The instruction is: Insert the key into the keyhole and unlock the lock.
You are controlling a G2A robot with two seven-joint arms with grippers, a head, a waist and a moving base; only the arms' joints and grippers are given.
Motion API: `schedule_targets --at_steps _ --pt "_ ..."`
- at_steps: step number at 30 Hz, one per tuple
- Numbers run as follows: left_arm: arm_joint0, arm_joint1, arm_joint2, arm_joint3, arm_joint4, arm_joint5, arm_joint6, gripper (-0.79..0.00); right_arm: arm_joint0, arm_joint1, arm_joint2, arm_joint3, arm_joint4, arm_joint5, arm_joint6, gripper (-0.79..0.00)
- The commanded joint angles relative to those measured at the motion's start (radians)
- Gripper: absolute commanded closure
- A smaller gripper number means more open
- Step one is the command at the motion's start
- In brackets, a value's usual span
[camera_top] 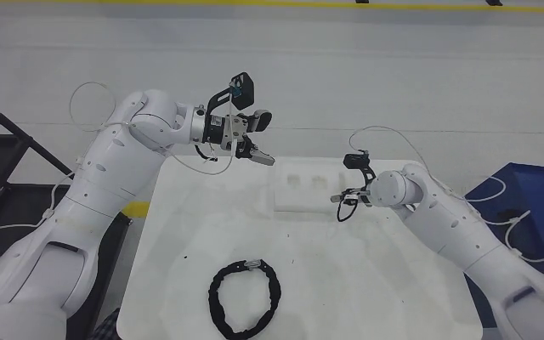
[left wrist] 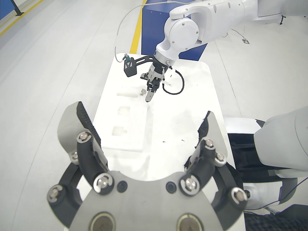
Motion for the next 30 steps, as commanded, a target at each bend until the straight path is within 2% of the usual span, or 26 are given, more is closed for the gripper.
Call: schedule_targets --at_steps 1,6,10,14,21,30 --pt "0.000 0.000 0.000 0.000 0.000 0.000 0.000 -0.785 0.002 -0.008 -0.003 0.011 -0.002 0.001 0.001 -0.597" --pt "0.000 0.000 0.000 0.000 0.000 0.000 0.000 -0.785 0.008 -0.032 -0.011 0.049 -0.010 0.004 0.004 -0.514" --pt "0.000 0.000 0.000 0.000 0.000 0.000 0.000 -0.785 0.013 -0.050 -0.011 0.085 -0.010 0.021 -0.002 -0.394" --pt "0.000 0.000 0.000 0.000 0.000 0.000 0.000 -0.785 0.015 -0.066 -0.011 0.112 -0.013 0.034 -0.012 -0.317" --pt "0.000 0.000 0.000 0.000 0.000 0.000 0.000 -0.785 0.018 -0.090 -0.008 0.152 -0.020 0.048 -0.005 -0.243" --pt "0.000 0.000 0.000 0.000 0.000 0.000 0.000 -0.785 0.020 -0.121 -0.011 0.200 -0.039 0.081 0.007 -0.022"
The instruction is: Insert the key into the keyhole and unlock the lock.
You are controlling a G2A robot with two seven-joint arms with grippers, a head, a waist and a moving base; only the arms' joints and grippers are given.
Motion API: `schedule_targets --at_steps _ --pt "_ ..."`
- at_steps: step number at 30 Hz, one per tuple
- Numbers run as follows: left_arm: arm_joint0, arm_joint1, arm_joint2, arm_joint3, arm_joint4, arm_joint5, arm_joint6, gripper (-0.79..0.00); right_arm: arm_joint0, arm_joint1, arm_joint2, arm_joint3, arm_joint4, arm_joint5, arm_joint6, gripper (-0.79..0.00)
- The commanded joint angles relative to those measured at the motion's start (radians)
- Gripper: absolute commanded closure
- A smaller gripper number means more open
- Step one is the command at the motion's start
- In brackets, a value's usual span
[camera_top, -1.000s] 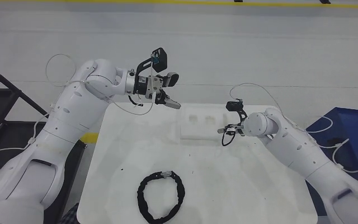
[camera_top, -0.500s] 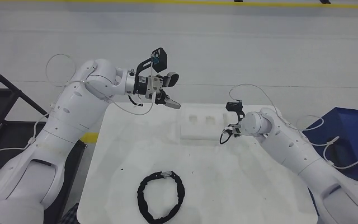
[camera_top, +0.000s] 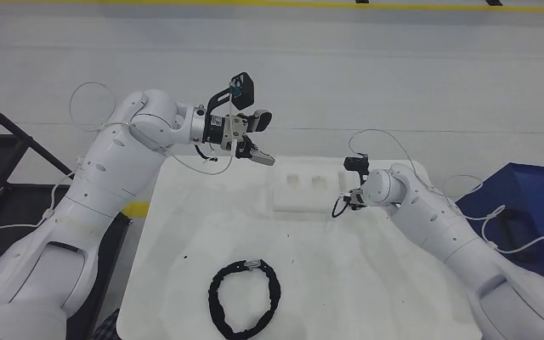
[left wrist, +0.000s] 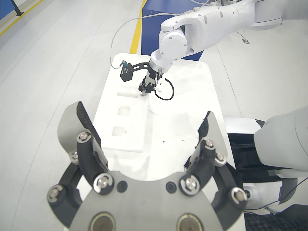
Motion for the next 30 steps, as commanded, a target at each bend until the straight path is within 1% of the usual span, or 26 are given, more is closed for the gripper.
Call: schedule_targets --at_steps 1,9,15,20,22,26,30 --pt "0.000 0.000 0.000 0.000 0.000 0.000 0.000 -0.785 0.000 -0.005 -0.001 0.012 -0.004 0.004 0.002 -0.018" --pt "0.000 0.000 0.000 0.000 0.000 0.000 0.000 -0.785 0.011 -0.032 -0.001 0.050 -0.030 0.027 0.004 0.000" --pt "0.000 0.000 0.000 0.000 0.000 0.000 0.000 -0.785 0.032 -0.030 0.014 0.005 -0.082 0.067 0.047 0.000" --pt "0.000 0.000 0.000 0.000 0.000 0.000 0.000 -0.785 0.031 -0.011 0.051 -0.060 -0.109 0.092 0.094 0.000" --pt "0.000 0.000 0.000 0.000 0.000 0.000 0.000 -0.785 0.023 0.001 0.074 -0.099 -0.108 0.080 0.113 0.000" --pt "0.000 0.000 0.000 0.000 0.000 0.000 0.000 -0.785 -0.006 0.033 0.145 -0.190 -0.093 0.038 0.138 0.000" --pt "0.000 0.000 0.000 0.000 0.000 0.000 0.000 -0.785 -0.055 0.073 0.236 -0.304 -0.085 0.031 0.157 0.000"
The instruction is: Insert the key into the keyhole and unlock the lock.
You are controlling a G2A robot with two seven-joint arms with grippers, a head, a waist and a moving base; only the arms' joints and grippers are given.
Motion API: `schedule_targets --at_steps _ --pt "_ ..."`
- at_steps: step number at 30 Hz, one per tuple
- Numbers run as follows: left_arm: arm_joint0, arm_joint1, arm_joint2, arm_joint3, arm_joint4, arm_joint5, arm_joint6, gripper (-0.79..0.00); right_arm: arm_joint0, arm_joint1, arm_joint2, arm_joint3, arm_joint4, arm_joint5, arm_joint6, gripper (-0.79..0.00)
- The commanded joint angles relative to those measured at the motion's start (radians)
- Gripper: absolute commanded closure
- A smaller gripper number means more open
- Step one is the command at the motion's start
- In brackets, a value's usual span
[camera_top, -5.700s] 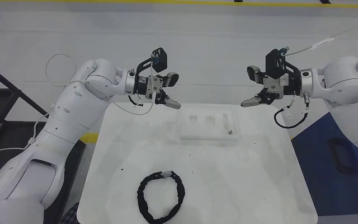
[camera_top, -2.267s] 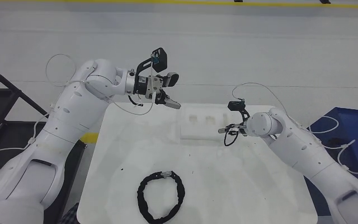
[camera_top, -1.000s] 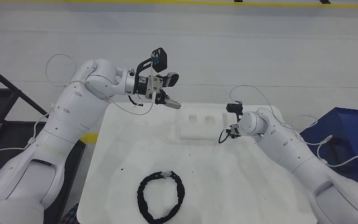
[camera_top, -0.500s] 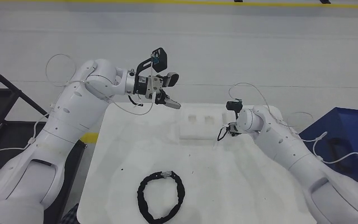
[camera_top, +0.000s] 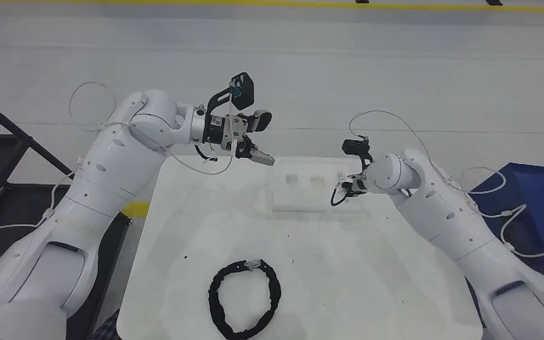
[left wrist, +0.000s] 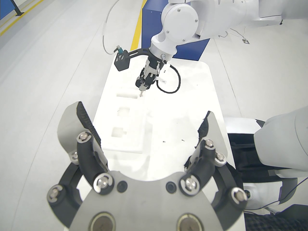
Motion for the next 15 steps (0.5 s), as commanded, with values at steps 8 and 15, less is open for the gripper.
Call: schedule_targets --at_steps 8,15 --pt "0.000 0.000 0.000 0.000 0.000 0.000 0.000 -0.785 -0.155 0.077 0.227 -0.300 0.038 -0.029 -0.013 0.000" --pt "0.000 0.000 0.000 0.000 0.000 0.000 0.000 -0.785 -0.279 0.108 0.369 -0.440 0.131 -0.112 -0.051 0.000"
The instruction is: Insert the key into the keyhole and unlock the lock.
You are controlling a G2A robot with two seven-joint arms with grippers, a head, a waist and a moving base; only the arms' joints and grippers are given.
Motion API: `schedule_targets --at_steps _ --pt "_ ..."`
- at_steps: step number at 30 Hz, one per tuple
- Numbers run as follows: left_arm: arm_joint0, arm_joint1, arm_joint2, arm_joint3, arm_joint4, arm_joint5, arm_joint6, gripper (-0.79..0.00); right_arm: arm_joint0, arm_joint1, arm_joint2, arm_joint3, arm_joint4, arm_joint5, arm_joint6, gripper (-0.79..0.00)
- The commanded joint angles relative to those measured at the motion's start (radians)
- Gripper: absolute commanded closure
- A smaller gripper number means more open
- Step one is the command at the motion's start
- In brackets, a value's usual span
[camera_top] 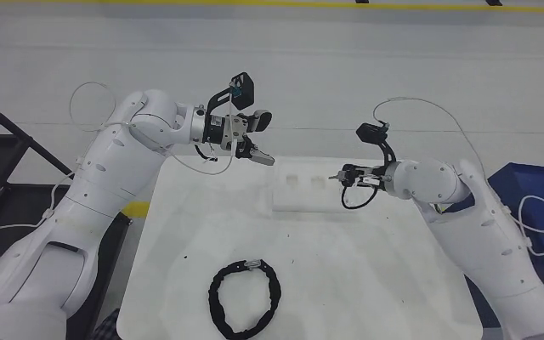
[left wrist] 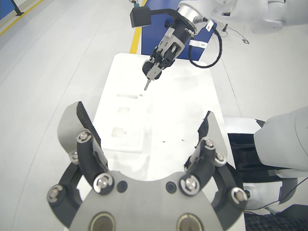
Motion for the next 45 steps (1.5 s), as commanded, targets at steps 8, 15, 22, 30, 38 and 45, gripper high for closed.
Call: schedule_targets --at_steps 8,15,22,30,38,45 --pt "0.000 0.000 0.000 0.000 0.000 0.000 0.000 -0.785 -0.135 0.019 0.134 -0.107 0.126 -0.119 -0.089 0.000" --pt "0.000 0.000 0.000 0.000 0.000 0.000 0.000 -0.785 -0.135 0.019 0.134 -0.107 0.126 -0.119 -0.089 0.000" --pt "0.050 0.013 -0.022 0.012 0.079 0.031 0.034 -0.785 -0.135 0.019 0.134 -0.107 0.126 -0.119 -0.089 0.000" --pt "0.172 0.036 -0.013 -0.033 0.137 0.000 0.076 -0.785 -0.135 0.019 0.134 -0.107 0.126 -0.119 -0.089 0.000" --pt "0.178 0.055 0.131 -0.106 0.104 0.000 0.000 -0.785 -0.135 0.019 0.134 -0.107 0.126 -0.119 -0.089 0.000" --pt "0.136 0.076 0.256 -0.156 0.114 0.000 0.010 -0.785 -0.135 0.019 0.134 -0.107 0.126 -0.119 -0.089 0.000"
